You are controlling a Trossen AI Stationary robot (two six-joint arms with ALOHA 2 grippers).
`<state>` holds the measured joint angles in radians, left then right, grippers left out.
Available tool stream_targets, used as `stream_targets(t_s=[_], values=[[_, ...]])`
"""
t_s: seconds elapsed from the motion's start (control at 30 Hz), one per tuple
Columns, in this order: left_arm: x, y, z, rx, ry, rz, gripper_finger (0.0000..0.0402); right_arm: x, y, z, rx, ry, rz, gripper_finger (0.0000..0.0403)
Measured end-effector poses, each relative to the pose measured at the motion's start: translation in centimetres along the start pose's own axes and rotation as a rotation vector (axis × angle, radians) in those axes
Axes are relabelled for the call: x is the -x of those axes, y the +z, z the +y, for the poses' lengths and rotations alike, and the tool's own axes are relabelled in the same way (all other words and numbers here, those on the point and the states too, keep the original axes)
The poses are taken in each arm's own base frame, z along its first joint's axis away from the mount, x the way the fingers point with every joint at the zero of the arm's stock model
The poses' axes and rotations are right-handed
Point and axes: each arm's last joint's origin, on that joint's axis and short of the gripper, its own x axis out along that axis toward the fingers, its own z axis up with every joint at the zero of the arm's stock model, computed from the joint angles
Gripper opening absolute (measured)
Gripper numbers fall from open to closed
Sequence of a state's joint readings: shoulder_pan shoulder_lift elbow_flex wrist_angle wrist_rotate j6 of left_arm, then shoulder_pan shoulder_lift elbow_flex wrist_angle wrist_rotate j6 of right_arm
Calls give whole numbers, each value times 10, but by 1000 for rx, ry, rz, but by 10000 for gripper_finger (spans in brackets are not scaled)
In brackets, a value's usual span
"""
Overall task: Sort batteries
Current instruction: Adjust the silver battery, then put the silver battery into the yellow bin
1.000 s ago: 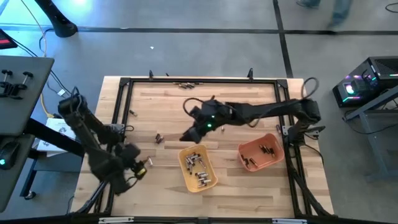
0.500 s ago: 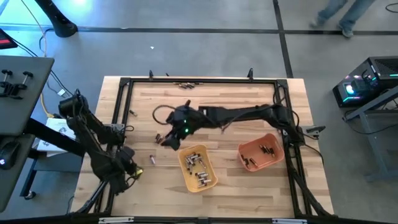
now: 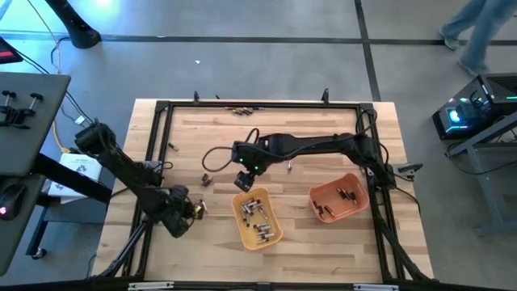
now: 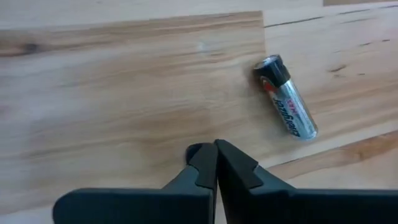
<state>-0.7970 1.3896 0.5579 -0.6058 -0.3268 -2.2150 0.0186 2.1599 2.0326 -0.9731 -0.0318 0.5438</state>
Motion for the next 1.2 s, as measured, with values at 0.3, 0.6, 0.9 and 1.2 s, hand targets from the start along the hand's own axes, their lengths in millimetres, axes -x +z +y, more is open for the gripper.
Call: stream_targets(t_s=[0.3, 0.6, 0.9, 1.2], values=[[-5, 14, -14, 96, -132, -141, 0, 3, -13, 1, 45, -100, 59, 259], [-8, 23, -34, 73, -225, -132, 0, 18, -18, -5, 52, -180, 91, 259], [30, 40, -26, -9, -343, -213, 0, 20, -4, 18, -31, 80, -47, 259], [56, 32, 24, -60, -242, -185, 0, -57, 10, 35, -240, 250, -140, 259]])
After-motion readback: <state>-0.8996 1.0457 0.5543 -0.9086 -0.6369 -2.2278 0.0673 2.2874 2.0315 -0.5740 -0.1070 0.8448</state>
